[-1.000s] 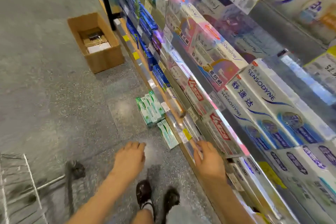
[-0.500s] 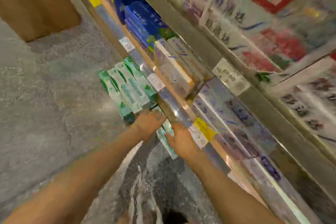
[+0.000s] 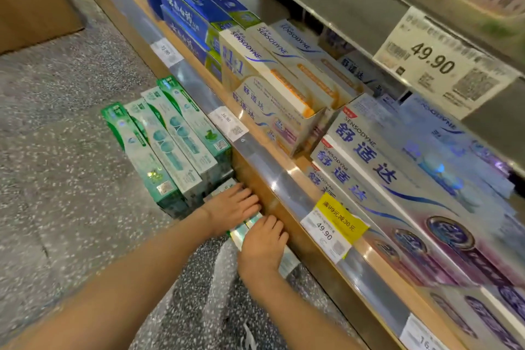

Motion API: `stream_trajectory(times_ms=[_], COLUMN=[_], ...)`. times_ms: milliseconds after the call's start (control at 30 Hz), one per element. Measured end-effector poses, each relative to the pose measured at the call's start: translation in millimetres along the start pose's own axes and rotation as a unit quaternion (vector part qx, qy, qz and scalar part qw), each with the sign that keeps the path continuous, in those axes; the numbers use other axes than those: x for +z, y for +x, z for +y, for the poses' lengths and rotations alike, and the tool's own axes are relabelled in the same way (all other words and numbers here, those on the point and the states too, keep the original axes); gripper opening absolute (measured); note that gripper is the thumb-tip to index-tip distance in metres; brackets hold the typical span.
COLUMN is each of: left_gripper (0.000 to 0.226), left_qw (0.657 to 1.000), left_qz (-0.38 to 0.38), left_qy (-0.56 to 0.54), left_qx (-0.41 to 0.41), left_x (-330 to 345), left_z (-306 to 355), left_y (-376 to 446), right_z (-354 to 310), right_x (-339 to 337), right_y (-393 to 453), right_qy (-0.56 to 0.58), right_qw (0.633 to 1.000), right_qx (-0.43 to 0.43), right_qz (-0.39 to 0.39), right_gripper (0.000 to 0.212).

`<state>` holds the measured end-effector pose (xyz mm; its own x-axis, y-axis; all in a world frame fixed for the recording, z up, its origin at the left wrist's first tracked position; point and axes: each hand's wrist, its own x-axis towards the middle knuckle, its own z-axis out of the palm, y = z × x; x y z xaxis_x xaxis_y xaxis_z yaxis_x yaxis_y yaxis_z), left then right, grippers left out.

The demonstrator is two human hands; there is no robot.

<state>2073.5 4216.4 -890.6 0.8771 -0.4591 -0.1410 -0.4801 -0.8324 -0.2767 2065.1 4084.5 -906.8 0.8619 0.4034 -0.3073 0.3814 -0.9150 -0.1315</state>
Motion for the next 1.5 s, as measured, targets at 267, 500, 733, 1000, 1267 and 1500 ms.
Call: stream_trajectory(times_ms=[267, 500, 733, 1000, 1267, 1500], left_gripper=[0.100, 0.095, 0.090, 0.079, 0.079, 0.087], left_qw=[0.989, 0.943, 0.808, 0.547, 0.323, 0.244], left_qz=[-0.016, -0.098, 0.058, 0.167, 0.207, 0.197], left_qy=[-0.143, -0.122, -0.095, 0.026, 0.080, -0.018], left_qx=[-0.046, -0.295, -0.578, -0.820, -0.920, -0.949], left_x=[-138.1, -434.1, -737.7, -953.9, -1063.4, -1081.5], left_z=[-6.8, -103.9, -172.4, -94.1, 64.0, 226.3], left_y=[-56.3, -184.9, -333.4, -432.4, -473.7, -510.7], right_z=[4.5, -102.9, -244.0, -300.4, -289.2, -247.8], right_x=[-163.6, -466.7, -773.5, -919.2, -897.5, -830.7], right_y=[-77.2, -142.4, -240.6, -397.3, -634.7, -792.3], right_qy=[0.009, -0.152, -0.121, 0.246, 0.557, 0.525], right_qw=[0.991, 0.920, 0.797, 0.760, 0.523, 0.552], right_qx=[-0.040, -0.352, -0.565, -0.556, -0.380, -0.349], right_qz=[-0.130, -0.085, 0.174, 0.230, -0.521, -0.546], right_gripper=[0.076, 0.095, 0.103, 0.106, 0.073, 0.056])
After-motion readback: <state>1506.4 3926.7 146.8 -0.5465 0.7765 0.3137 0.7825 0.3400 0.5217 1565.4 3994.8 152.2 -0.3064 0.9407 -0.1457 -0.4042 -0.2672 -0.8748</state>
